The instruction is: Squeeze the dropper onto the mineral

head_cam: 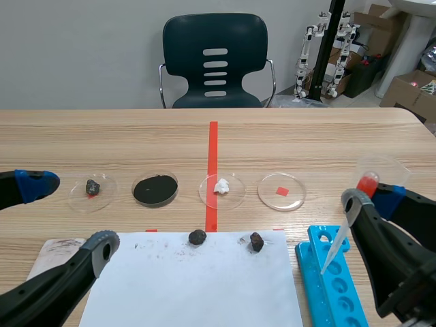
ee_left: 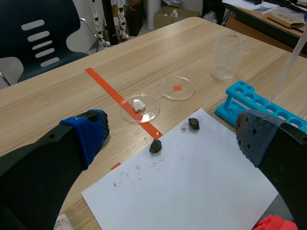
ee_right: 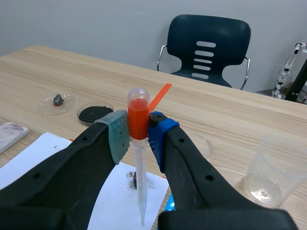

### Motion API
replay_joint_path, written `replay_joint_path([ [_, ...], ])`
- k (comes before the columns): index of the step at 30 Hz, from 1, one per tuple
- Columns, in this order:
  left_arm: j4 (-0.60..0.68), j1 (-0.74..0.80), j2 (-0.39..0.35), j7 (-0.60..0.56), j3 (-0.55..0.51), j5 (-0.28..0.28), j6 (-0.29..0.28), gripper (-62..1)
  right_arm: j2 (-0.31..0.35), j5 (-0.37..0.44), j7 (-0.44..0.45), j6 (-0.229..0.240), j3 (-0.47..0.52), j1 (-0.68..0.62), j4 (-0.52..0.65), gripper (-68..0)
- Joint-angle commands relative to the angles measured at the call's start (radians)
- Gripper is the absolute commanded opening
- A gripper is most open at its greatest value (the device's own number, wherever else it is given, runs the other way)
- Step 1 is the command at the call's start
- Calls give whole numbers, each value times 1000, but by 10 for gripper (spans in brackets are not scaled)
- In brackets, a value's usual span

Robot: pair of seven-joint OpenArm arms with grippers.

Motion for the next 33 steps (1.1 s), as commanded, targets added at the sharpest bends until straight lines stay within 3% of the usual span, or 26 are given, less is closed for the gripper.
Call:
replay_joint_path([
  [1, 6, 0, 2, -14, 1, -14, -2, -50, 2, 8, 18, 0, 6, 8, 20, -569],
  [20, 6, 0, 2, -14, 1, -14, -2, -50, 3, 8, -28, -1, 7, 77, 20, -569],
  [33, 6, 0, 2, -14, 1, -14, -2, -50, 3, 15, -246, 0, 6, 322, 9, -569],
])
